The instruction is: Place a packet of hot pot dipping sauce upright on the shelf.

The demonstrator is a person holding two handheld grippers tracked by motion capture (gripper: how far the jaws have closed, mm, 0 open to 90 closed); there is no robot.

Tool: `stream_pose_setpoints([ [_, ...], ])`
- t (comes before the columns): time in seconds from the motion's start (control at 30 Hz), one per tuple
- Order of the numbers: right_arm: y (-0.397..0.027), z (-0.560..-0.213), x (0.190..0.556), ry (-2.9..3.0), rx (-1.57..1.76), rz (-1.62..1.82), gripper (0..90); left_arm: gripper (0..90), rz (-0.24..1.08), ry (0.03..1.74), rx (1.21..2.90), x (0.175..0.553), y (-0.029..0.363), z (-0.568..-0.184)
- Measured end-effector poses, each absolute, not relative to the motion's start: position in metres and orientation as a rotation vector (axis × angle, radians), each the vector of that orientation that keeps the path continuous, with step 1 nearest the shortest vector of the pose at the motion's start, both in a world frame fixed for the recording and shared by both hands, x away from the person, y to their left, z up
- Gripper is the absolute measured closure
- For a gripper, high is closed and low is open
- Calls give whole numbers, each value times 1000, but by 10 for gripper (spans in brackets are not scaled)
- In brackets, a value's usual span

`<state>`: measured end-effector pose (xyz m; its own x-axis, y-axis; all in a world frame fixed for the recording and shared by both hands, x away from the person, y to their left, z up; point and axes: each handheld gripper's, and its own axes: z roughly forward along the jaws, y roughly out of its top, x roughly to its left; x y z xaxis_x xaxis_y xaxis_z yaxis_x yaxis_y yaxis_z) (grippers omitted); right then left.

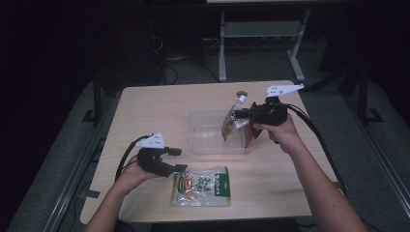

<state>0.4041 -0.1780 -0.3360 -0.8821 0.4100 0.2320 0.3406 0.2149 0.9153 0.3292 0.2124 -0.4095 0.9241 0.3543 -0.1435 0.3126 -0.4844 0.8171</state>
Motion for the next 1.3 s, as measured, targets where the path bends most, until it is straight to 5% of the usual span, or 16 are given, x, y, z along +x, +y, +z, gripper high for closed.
stream_pose_setpoints([
  [1.0, -161, -361, 411, 2472, 823, 1666, 866, 325, 47, 481, 2130, 330, 213, -413],
  [1.3, -174, -348, 405, 2428, 824, 1674, 740, 326, 50, 479, 2132, 330, 212, -413],
])
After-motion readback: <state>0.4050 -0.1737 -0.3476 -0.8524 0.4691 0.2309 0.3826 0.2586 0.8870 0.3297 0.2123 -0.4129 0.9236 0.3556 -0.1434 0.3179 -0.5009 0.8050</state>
